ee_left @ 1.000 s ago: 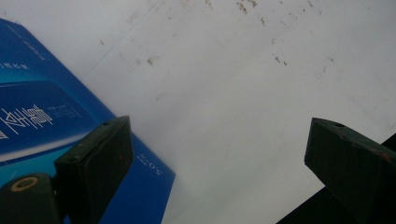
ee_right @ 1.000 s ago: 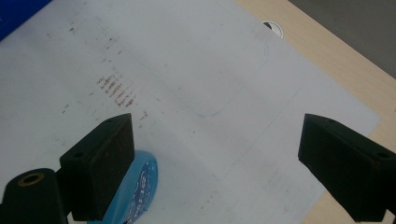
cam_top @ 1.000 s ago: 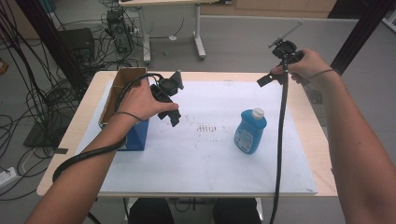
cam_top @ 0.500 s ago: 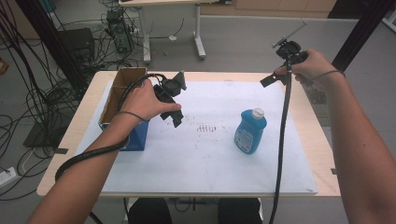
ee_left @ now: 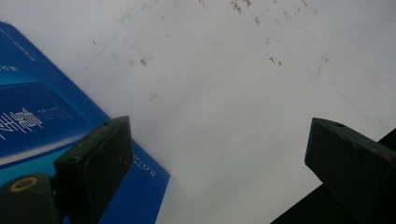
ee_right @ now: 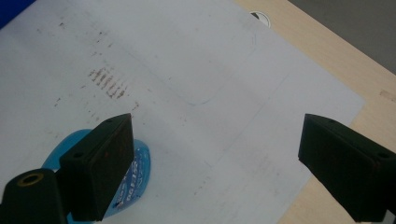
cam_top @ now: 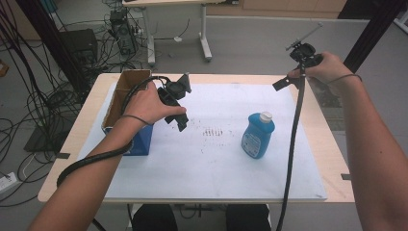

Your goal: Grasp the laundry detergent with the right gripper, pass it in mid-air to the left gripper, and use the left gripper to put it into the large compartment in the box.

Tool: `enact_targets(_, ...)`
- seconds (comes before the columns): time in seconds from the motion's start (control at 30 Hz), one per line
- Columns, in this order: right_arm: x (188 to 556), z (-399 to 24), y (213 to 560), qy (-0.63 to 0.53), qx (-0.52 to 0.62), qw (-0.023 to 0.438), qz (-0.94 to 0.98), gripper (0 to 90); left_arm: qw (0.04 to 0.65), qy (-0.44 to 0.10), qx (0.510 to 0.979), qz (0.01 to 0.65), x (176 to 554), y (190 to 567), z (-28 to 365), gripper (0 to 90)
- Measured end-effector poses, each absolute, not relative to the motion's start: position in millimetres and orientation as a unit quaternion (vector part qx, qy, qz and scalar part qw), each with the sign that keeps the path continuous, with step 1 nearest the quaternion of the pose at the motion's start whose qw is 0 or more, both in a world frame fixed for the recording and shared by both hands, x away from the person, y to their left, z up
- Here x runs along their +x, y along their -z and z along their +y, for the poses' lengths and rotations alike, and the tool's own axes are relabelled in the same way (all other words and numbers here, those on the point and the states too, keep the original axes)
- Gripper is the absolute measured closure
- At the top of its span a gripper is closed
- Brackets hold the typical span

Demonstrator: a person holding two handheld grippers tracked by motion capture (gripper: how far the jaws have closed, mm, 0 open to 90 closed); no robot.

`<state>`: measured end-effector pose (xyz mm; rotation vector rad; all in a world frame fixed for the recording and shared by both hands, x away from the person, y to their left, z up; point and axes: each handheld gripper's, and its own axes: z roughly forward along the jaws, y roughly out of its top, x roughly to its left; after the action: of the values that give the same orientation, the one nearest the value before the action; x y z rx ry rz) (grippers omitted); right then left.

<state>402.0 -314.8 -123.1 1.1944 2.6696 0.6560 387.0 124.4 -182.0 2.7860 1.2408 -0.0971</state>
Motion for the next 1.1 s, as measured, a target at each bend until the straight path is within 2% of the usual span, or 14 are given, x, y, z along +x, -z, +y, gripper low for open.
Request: enact_targets(1.1, 359.7, -356.1, 120.8, -0.208, 0.424, 0.089, 0.877, 10.4, 0.037, 0.038, 0.913, 0.405, 382.9, 184.2, 122.5, 8.5)
